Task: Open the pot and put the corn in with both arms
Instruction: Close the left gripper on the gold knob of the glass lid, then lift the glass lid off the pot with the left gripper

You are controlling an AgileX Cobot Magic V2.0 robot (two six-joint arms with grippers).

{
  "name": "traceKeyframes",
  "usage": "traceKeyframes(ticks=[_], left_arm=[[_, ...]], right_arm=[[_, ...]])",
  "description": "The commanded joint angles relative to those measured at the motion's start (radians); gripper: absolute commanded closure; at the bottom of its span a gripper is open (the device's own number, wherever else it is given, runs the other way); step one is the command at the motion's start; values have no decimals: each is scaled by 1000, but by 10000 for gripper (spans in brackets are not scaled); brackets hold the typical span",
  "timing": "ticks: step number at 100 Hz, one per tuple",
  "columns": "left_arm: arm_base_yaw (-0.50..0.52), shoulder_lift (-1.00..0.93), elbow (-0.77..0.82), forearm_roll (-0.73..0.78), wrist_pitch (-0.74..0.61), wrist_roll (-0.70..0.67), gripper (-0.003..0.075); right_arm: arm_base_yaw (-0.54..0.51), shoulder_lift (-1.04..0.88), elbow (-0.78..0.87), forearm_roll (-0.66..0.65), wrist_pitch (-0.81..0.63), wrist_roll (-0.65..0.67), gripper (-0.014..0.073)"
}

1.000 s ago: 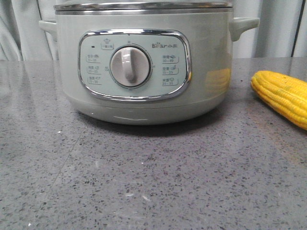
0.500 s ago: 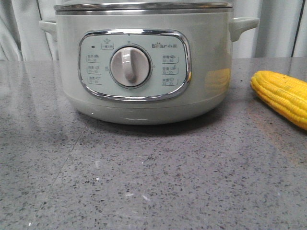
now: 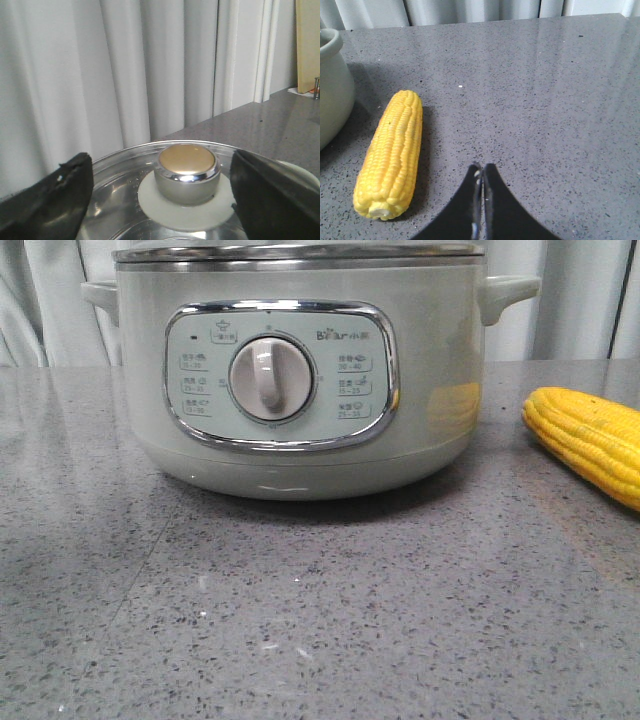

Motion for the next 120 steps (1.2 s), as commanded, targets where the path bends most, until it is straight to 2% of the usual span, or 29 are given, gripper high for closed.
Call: traceKeyframes(ticks=[1,29,87,106,120], left_arm=[[-13,16,-63,-10,-80,-23,186],[-26,124,-135,-35,-82,-23,186],[-26,203,-191,-66,-58,-23,195],[-26,203,-191,-66,12,-25,279],[-26,203,-191,-66,44,-37,406]], right_arm=[[1,15,-27,3,-83,-12,665],[1,15,-26,3,-87,-12,665],[1,15,-26,3,-88,-12,665],[1,15,-26,3,-88,-12,665],[1,15,-26,3,-88,-12,665]])
